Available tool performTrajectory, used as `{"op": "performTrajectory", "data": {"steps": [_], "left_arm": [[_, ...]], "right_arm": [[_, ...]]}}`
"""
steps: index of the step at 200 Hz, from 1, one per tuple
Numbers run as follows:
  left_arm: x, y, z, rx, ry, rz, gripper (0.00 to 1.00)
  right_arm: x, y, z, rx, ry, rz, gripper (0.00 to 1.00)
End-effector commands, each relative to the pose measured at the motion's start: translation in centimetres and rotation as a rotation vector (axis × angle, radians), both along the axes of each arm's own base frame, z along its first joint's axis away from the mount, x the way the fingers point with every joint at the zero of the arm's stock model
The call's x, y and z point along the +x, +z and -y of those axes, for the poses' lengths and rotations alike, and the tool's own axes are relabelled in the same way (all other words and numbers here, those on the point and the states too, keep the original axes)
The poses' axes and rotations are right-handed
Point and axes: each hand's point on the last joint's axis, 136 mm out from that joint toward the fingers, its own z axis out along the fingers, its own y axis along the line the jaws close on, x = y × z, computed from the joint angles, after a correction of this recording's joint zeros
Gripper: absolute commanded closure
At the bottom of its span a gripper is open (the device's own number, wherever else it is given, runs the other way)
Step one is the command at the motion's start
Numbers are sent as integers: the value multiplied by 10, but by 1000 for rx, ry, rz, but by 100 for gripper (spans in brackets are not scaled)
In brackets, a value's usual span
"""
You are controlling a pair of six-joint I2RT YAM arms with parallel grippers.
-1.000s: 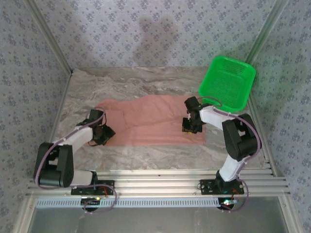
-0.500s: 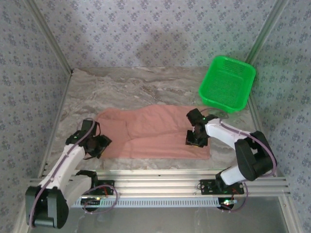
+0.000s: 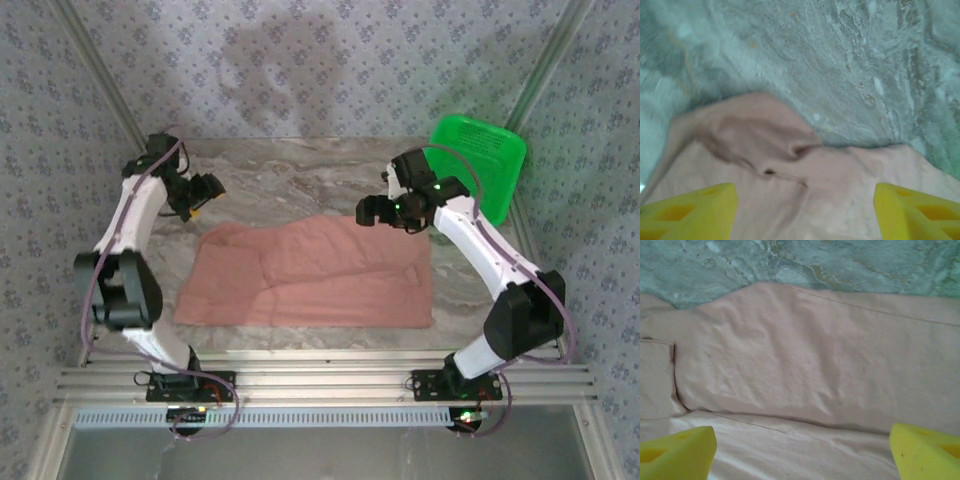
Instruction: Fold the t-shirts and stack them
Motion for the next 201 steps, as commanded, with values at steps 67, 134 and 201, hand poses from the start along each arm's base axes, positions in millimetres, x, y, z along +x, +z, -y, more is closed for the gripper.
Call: {"op": "performTrajectory", "data": {"steps": [67,134,201], "left_arm": [[18,-80,5,123,-404,-154,38],[25,-129,14,298,-533,-239,44],[25,-152,15,379,-543,-264,58]], "right_arm": [[-19,-43,-14,57,142,-98,0],[-30,-55,-6,56,120,-134,0],[-39,-66,3,48,93,-168,0]]}}
